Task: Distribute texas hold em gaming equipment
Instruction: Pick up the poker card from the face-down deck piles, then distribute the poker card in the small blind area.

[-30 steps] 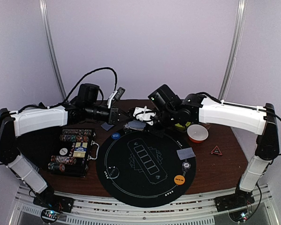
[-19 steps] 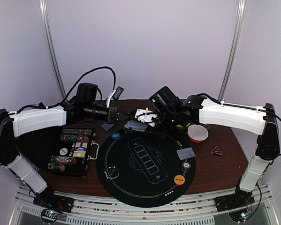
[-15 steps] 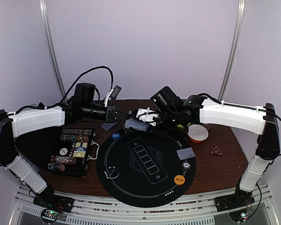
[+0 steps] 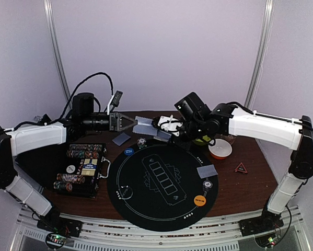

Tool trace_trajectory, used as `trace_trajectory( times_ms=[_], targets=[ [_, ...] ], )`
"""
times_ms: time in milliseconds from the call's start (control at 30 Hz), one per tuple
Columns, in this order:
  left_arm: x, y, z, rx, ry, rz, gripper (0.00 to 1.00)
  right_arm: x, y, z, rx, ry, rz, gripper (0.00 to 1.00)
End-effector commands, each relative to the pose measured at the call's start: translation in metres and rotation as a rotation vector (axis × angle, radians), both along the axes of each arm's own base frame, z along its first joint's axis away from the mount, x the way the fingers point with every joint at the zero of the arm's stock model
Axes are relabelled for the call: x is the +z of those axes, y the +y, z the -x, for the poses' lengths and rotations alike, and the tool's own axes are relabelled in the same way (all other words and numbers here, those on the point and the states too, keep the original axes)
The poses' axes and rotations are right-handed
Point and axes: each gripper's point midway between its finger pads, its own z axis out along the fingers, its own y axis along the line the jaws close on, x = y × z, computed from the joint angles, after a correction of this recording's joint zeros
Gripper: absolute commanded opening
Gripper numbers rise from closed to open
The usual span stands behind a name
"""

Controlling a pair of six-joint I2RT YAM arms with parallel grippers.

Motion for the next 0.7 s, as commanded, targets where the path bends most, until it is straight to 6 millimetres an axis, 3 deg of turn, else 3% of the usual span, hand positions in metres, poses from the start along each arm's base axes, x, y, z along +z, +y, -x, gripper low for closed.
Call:
trace_trajectory(
  times_ms=[0, 167, 333, 667],
  targets=[
    [0.031, 0.036, -0.020, 0.145, -0.015, 0.120, 0.00, 0.014, -0.009, -0.001, -0.021, -0.024, -0.026, 0.49],
    [0.034, 0.086, -0.051, 0.427, -0.012, 0.131, 0.00, 0.016, -0.011, -0.001, -0.024, -0.031, -0.033, 0.48],
    [0.007, 0.125, -0.077, 0.686, 0.058, 0.100, 0.00, 0.019, -0.012, -0.001, -0.028, -0.036, -0.038, 0.49],
    [-0.027, 0.142, -0.097, 0.806, 0.105, 0.079, 0.00, 0.024, -0.019, 0.002, -0.037, -0.043, -0.037, 0.49]
  ],
)
